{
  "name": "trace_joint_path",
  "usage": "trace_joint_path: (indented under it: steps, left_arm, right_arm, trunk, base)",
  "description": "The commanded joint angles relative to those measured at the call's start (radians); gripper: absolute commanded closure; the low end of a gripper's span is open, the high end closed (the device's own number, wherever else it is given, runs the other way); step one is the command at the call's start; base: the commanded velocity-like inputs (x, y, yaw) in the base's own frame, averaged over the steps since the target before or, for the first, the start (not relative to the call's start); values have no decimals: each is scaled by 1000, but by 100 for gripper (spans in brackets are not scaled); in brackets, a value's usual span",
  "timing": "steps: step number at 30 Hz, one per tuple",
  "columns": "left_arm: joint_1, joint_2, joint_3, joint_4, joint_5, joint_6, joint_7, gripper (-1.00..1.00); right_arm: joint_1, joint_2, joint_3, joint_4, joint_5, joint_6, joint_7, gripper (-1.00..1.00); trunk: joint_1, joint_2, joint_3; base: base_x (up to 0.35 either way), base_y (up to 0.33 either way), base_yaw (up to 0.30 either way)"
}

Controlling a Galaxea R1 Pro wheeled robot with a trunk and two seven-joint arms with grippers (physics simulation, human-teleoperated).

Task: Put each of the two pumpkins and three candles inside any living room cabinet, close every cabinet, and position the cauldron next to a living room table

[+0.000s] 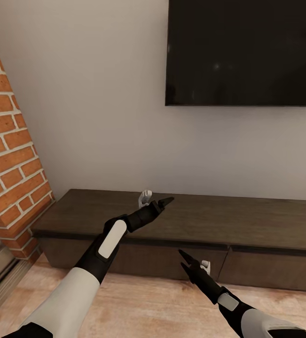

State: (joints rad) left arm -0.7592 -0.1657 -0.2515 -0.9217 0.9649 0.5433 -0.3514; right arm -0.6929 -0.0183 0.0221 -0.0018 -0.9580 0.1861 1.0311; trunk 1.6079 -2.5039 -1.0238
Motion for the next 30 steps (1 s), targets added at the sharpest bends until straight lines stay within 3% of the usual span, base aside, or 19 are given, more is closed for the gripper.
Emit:
trace_joint_path:
  steps: [1, 18, 30]
  left_arm:
    - [-1, 0, 1, 0, 6, 6, 0, -100]
    - [-1, 0, 0, 0, 6, 6, 2, -100]
    - [0, 0, 0, 0, 6, 6, 0, -100]
  right_arm:
    - [0, 0, 2, 0, -8, 10, 3, -100]
    - [-1, 0, 2, 0, -8, 11, -3, -100]
    - [0, 0, 2, 0, -8, 12, -3, -100]
  trunk:
    - [0, 0, -1]
    - [0, 0, -1]
    - [6, -3, -47]
  base:
    - [276, 0, 0]
    - [49, 0, 0]
    - [0, 0, 0]
